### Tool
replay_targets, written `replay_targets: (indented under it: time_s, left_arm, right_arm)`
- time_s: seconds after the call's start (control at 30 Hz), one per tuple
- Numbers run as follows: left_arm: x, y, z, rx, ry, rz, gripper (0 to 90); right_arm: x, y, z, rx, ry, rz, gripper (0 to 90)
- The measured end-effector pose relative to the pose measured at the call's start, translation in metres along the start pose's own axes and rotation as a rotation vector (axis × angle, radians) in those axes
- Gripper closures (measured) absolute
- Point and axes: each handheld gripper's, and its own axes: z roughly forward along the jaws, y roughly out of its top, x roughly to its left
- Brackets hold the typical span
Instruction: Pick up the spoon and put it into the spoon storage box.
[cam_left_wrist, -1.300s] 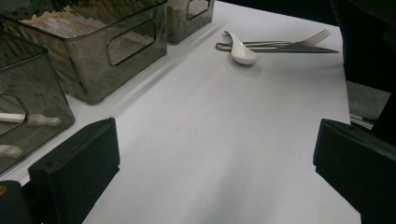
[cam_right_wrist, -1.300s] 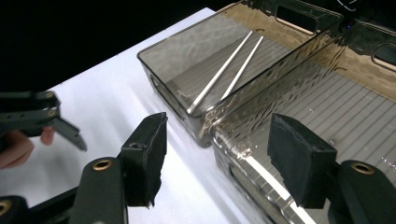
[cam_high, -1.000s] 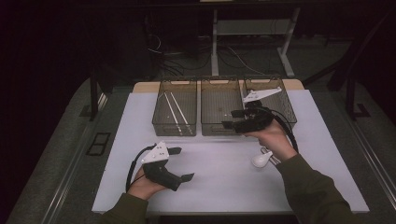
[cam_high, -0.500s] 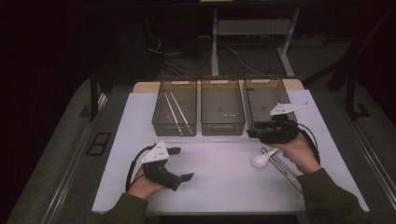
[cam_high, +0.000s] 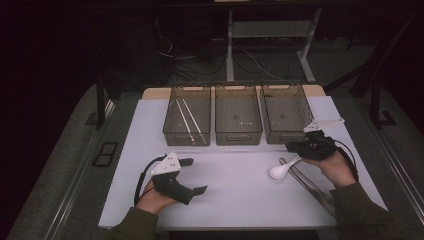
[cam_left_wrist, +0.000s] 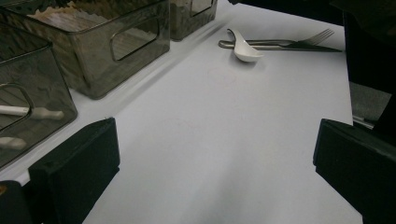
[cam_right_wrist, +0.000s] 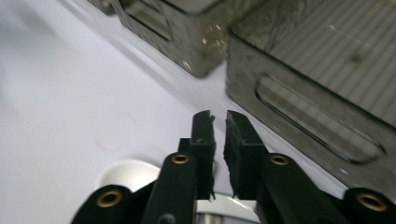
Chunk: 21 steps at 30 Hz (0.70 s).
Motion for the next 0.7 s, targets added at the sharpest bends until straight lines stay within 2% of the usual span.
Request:
replay_targets:
  time_s: [0.13, 0.37, 0.7]
  left_arm:
    - [0.000, 0.000, 0.000, 0.001, 0.002, 0.000, 0.0]
    - [-0.001, 0.000, 0.000, 0.007, 0.003, 0.004, 0.0]
    - [-0.001, 0.000, 0.001, 0.007, 0.001, 0.004, 0.0]
  right_arm:
    - [-0.010, -0.007, 0.003, 0.024, -0.027, 0.009, 89.4]
    - [-0.022, -0.012, 0.012, 0.056, -0.044, 0.049, 89.6]
    - [-0.027, -0.016, 0.028, 0.119, -0.060, 0.057, 89.6]
